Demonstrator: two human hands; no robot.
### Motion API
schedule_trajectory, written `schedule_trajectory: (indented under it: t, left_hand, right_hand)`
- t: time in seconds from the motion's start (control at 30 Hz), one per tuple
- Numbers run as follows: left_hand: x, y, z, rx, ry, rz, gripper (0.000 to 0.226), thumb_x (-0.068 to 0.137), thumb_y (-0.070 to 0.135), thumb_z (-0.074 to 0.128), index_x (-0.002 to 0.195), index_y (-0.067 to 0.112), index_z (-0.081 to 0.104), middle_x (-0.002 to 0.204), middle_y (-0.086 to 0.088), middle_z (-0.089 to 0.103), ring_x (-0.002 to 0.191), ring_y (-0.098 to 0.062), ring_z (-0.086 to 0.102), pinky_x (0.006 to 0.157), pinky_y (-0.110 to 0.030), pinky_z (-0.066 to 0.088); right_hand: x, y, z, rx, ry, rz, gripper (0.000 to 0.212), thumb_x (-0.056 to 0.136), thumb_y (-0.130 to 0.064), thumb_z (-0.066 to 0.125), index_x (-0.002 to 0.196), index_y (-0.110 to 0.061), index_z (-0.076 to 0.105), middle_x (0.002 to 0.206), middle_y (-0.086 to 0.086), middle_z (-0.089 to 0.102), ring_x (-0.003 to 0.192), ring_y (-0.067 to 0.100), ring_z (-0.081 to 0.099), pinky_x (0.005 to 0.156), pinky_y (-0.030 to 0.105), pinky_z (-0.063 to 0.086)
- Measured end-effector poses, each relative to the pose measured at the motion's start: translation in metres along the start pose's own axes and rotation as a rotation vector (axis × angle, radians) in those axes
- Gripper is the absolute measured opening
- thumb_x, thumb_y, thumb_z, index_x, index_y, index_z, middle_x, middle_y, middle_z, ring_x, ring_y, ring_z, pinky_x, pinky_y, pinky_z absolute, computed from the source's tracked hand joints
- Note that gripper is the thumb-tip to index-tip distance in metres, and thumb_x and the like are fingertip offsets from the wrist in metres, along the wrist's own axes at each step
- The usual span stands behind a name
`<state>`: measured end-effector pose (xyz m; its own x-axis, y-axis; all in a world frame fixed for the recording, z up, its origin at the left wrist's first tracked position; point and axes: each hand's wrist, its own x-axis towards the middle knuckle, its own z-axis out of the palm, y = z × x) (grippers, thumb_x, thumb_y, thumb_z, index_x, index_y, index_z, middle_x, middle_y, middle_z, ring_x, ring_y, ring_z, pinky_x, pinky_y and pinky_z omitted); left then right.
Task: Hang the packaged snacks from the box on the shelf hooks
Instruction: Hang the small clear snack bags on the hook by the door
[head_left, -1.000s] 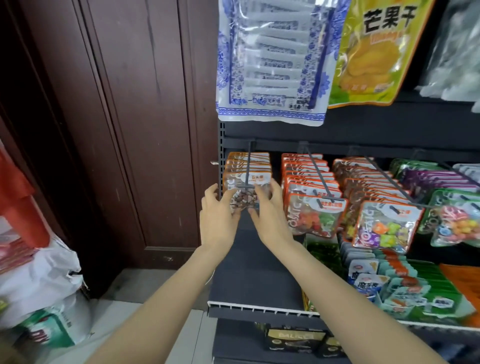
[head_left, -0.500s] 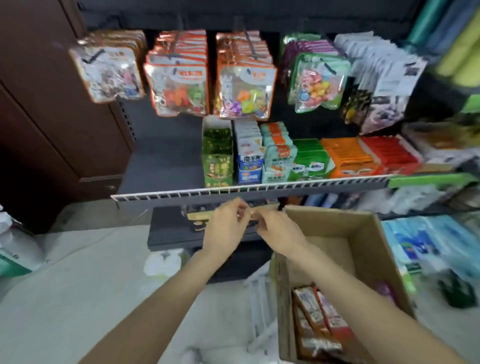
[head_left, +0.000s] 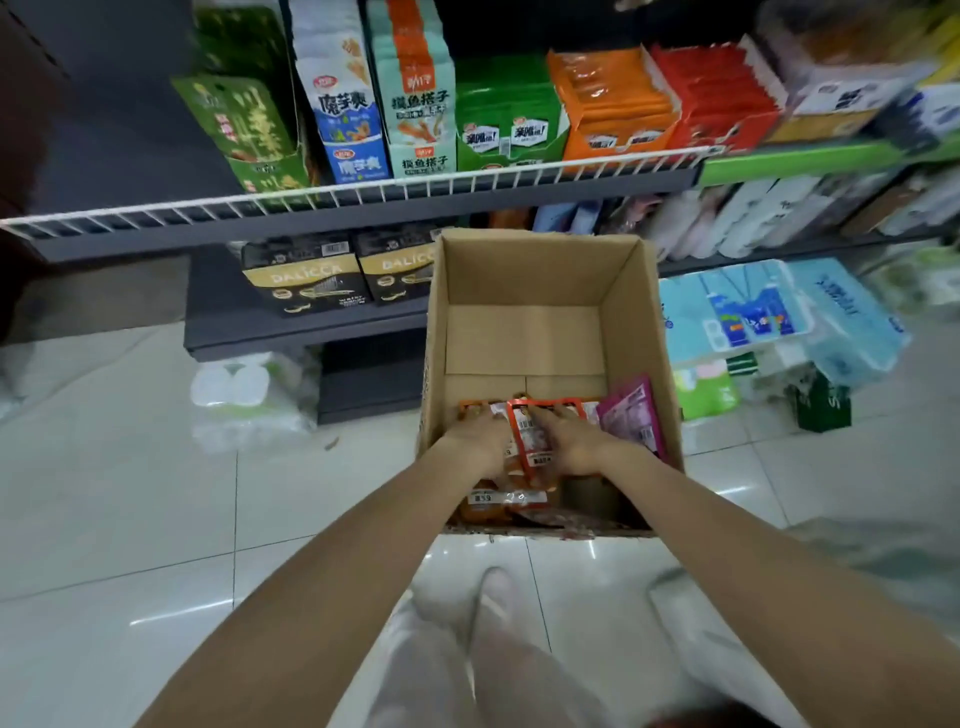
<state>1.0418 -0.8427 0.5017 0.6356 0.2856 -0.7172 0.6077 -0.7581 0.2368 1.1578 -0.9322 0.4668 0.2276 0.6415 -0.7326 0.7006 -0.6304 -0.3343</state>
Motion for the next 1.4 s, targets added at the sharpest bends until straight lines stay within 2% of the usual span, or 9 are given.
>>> schedule_trajectory:
  t: [0.1, 0.27, 0.43, 0.7, 0.87, 0.93, 1.1, 1.2, 1.4]
  left_hand:
    - [0.008, 0.001, 0.009, 0.149, 0.013, -0.009, 0.074, 0.072, 0.032, 0.080, 0.131, 0.006, 0.044, 0.137, -0.014, 0.043, 0.123, -0.030, 0.046, 0.099, -0.039, 0.042]
    - [0.002, 0.007, -0.002, 0.172, 0.085, 0.061, 0.042, 0.080, 0.024, 0.073, 0.117, 0.010, 0.057, 0.119, -0.011, 0.059, 0.109, -0.028, 0.058, 0.086, -0.036, 0.048]
    - [-0.010, -0.002, -0.027, -0.072, 0.168, 0.064, 0.023, 0.091, 0.031, 0.059, 0.104, 0.014, 0.066, 0.102, -0.006, 0.059, 0.088, -0.022, 0.058, 0.079, -0.035, 0.049]
    - [-0.035, -0.013, -0.082, -0.327, 0.704, -0.005, 0.015, 0.091, 0.025, 0.059, 0.099, 0.019, 0.070, 0.093, -0.003, 0.068, 0.095, -0.024, 0.062, 0.080, -0.037, 0.052]
    - [-0.068, -0.028, -0.126, -0.239, 0.906, -0.095, 0.016, 0.094, 0.021, 0.053, 0.100, 0.014, 0.066, 0.094, -0.014, 0.068, 0.091, -0.034, 0.062, 0.071, -0.038, 0.048]
    - [-0.084, -0.040, -0.144, -0.217, 0.964, -0.118, 0.017, 0.095, 0.018, 0.051, 0.102, 0.012, 0.065, 0.095, -0.016, 0.066, 0.090, -0.036, 0.061, 0.071, -0.039, 0.049]
    - [-0.135, -0.084, -0.195, -0.129, 0.944, -0.025, 0.034, 0.093, 0.018, 0.056, 0.127, 0.016, 0.057, 0.108, -0.016, 0.068, 0.103, -0.033, 0.061, 0.085, -0.042, 0.051]
    - [-0.167, -0.111, -0.219, 0.126, 0.943, -0.079, 0.049, 0.095, 0.019, 0.051, 0.142, 0.022, 0.038, 0.113, -0.014, 0.065, 0.103, -0.035, 0.060, 0.076, -0.038, 0.049]
    - [-0.226, -0.188, -0.247, -0.005, 1.197, -0.073, 0.010, 0.093, 0.022, 0.056, 0.096, 0.017, 0.064, 0.087, -0.007, 0.068, 0.087, -0.028, 0.061, 0.067, -0.039, 0.049]
  right_hand:
    - [0.006, 0.010, 0.001, -0.086, 0.003, 0.001, 0.114, 0.071, -0.021, 0.079, 0.150, -0.028, -0.003, 0.158, 0.013, 0.001, 0.145, 0.030, 0.006, 0.118, 0.043, 0.015]
    - [0.002, 0.010, -0.005, -0.242, -0.034, -0.038, 0.110, 0.078, -0.010, 0.071, 0.149, -0.027, -0.011, 0.158, 0.012, -0.002, 0.144, 0.033, 0.010, 0.116, 0.047, 0.021]
    - [-0.003, 0.009, -0.031, -0.205, 0.099, -0.173, 0.049, 0.090, -0.005, 0.051, 0.137, -0.017, 0.046, 0.125, 0.014, 0.058, 0.114, 0.029, 0.056, 0.093, 0.032, 0.044]
    - [-0.036, -0.012, -0.112, 0.062, 0.340, -0.251, 0.018, 0.076, -0.019, 0.077, 0.069, -0.005, 0.067, 0.062, 0.011, 0.056, 0.062, 0.013, 0.047, 0.059, 0.029, 0.034]
    - [-0.059, -0.044, -0.149, 0.317, 0.545, -0.361, 0.010, 0.080, -0.017, 0.073, 0.080, -0.008, 0.070, 0.080, 0.007, 0.068, 0.074, 0.017, 0.061, 0.070, 0.030, 0.046]
    - [-0.066, -0.065, -0.165, 0.271, 0.621, -0.404, 0.017, 0.086, -0.013, 0.067, 0.091, 0.003, 0.071, 0.093, 0.018, 0.070, 0.087, 0.028, 0.064, 0.079, 0.043, 0.049]
    - [-0.078, -0.135, -0.194, 0.057, 0.755, -0.588, 0.017, 0.092, -0.017, 0.058, 0.087, -0.005, 0.069, 0.080, 0.006, 0.067, 0.075, 0.023, 0.060, 0.065, 0.034, 0.041]
    - [-0.086, -0.196, -0.207, -0.012, 0.824, -0.690, 0.015, 0.090, -0.021, 0.061, 0.096, -0.012, 0.072, 0.084, -0.002, 0.065, 0.078, 0.015, 0.057, 0.066, 0.030, 0.041]
    - [-0.087, -0.314, -0.227, 0.050, 0.874, -0.811, 0.015, 0.088, -0.021, 0.064, 0.096, -0.014, 0.074, 0.083, -0.004, 0.066, 0.079, 0.011, 0.060, 0.065, 0.021, 0.043]
